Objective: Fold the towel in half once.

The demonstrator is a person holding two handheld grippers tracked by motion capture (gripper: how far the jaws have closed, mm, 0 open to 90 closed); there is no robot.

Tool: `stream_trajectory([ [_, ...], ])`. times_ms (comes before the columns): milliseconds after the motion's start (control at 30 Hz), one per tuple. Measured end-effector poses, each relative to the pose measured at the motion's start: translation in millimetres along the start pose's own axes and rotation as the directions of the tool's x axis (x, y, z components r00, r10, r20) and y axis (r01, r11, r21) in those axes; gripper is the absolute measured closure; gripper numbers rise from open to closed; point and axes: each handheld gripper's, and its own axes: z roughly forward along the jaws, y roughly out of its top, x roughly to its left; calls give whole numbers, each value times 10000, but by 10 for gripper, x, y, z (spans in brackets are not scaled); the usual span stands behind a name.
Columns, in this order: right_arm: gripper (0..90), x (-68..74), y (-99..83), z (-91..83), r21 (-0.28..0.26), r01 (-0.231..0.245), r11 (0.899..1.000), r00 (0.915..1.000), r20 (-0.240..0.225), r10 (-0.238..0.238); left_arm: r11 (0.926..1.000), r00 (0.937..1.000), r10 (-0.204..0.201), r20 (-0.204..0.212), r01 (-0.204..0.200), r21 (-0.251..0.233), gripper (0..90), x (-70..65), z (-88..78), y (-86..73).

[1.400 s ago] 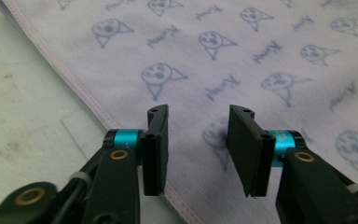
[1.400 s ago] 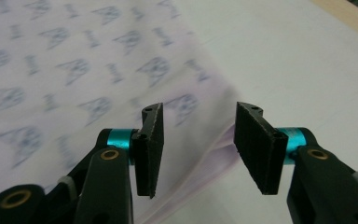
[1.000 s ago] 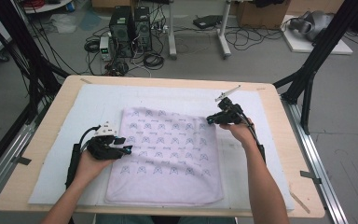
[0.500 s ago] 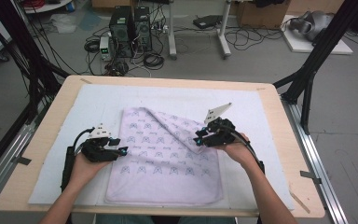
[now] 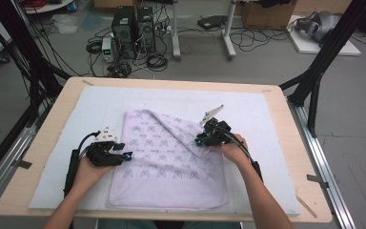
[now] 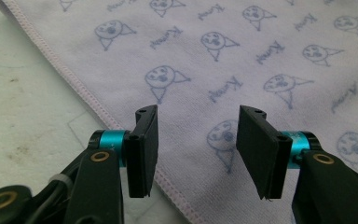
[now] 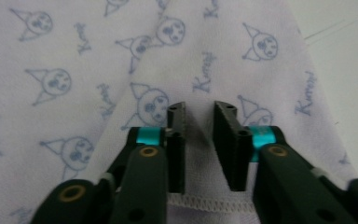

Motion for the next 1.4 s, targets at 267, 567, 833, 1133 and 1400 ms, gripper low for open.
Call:
stream_trajectory([
  [267,894,-41,-6,-150,-533,-10,9986,10000,66,14,9994,10000,72,64,-74,335,485,7,61,-15],
  [567,772,128,65,109,320,573,9978,9982,-221,-566,9991,9999,164,1,-164,379,486,-1,65,-20],
  [833,879,115,77,23,-79,512,9987,9984,-219,-514,9989,9995,316,-93,-313,344,490,-9,78,-29],
  [1133,879,-71,84,-237,-883,-139,9960,9997,189,156,9990,9996,282,-72,-279,336,491,-7,76,-33],
  [1400,881,-330,242,-321,-394,-160,9991,9965,815,192,9990,9995,307,-99,-304,343,492,-8,79,-32],
])
